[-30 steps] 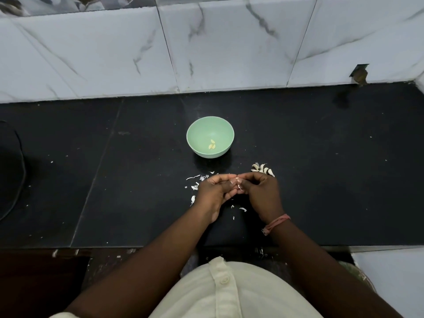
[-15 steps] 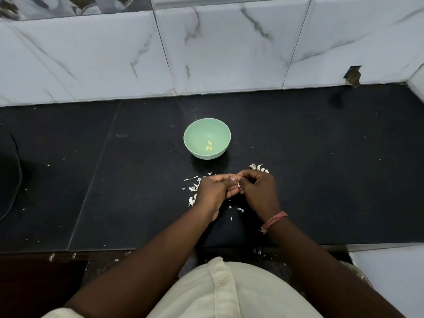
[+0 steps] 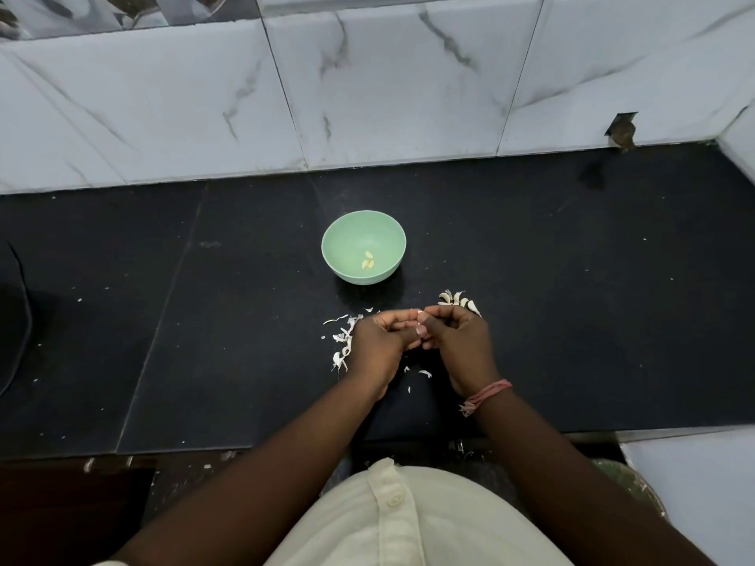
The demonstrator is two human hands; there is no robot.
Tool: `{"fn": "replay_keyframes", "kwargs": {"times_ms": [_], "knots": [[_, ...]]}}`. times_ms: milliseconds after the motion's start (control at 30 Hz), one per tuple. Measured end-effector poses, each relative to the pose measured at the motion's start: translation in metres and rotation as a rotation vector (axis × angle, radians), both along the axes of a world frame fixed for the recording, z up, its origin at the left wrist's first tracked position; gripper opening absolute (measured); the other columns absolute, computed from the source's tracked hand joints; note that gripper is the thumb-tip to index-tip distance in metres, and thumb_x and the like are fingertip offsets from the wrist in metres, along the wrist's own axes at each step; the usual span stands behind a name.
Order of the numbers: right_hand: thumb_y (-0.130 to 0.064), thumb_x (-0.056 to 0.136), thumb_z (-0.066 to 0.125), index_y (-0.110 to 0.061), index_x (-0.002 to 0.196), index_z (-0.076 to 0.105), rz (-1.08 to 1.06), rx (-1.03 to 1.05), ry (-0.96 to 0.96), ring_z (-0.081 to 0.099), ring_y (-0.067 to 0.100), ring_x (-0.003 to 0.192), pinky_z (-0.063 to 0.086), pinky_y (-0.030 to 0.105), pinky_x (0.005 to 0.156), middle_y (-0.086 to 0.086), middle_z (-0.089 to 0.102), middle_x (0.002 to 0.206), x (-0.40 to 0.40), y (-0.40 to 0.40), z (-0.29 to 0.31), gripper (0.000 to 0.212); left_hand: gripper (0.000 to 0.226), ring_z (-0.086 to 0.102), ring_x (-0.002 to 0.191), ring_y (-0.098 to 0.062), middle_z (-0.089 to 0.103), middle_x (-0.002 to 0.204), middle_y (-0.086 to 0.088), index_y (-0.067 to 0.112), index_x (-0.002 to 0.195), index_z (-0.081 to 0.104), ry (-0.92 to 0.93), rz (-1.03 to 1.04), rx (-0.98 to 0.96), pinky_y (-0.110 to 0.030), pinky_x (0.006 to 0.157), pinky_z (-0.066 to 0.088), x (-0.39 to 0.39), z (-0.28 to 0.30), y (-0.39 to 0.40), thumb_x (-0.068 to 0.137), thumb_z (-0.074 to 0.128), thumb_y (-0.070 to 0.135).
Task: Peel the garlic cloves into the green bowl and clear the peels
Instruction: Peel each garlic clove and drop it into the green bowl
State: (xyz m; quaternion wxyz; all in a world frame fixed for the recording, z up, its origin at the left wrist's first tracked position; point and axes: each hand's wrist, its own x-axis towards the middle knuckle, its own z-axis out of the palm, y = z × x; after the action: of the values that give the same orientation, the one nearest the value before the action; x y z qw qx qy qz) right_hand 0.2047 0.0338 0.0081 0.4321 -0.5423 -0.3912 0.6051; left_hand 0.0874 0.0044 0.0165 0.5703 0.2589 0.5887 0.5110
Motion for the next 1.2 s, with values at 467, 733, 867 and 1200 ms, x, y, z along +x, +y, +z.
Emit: {"fn": "replay_keyframes", "kwargs": {"times_ms": [467, 733, 867, 1200], "knots": [[0.005, 0.089, 0.067, -0.008, 0.082, 0.075, -0.039, 0.112, -0.058, 0.065, 0.016, 0.062, 0.057, 0.027, 0.061, 0.008, 0.072, 0.071, 0.001, -0.001, 0.008, 0.016, 0.011, 0.071, 0.073, -0.019, 0.073, 0.078, -0.011, 0.0, 0.091, 0.072, -0.039, -0.034, -0.095, -0.022, 0.065, 0.057, -0.001, 0.013, 0.011, 0.093, 0.062, -0.004], [0.004, 0.09, 0.064, -0.008, 0.084, 0.077, 0.026, 0.174, -0.142, 0.071, 0.014, 0.07, 0.057, 0.025, 0.066, 0.005, 0.076, 0.076, 0.0, -0.006, 0.003, 0.018, 0.007, 0.07, 0.064, -0.011, 0.074, 0.074, -0.007, 0.006, 0.09, 0.074, -0.187, 0.012, -0.165, -0.029, 0.077, 0.061, -0.002, 0.007, 0.008, 0.091, 0.068, 0.002], [0.003, 0.088, 0.063, -0.012, 0.08, 0.077, -0.015, 0.207, -0.236, 0.07, 0.012, 0.067, 0.057, 0.026, 0.065, 0.002, 0.075, 0.073, -0.002, -0.006, 0.0, 0.022, 0.004, 0.069, 0.061, -0.012, 0.072, 0.074, -0.011, -0.002, 0.091, 0.073, -0.191, 0.06, -0.139, -0.026, 0.066, 0.062, 0.002, 0.006, 0.009, 0.089, 0.069, -0.001], [0.001, 0.087, 0.063, -0.016, 0.072, 0.071, 0.047, 0.393, -0.37, 0.063, 0.012, 0.07, 0.053, 0.03, 0.075, -0.005, 0.069, 0.07, 0.0, -0.001, 0.001, 0.024, 0.012, 0.066, 0.062, -0.011, 0.072, 0.076, -0.011, -0.008, 0.097, 0.07, -0.192, 0.1, -0.114, -0.022, 0.063, 0.059, 0.004, 0.002, 0.015, 0.089, 0.069, 0.0]]}}
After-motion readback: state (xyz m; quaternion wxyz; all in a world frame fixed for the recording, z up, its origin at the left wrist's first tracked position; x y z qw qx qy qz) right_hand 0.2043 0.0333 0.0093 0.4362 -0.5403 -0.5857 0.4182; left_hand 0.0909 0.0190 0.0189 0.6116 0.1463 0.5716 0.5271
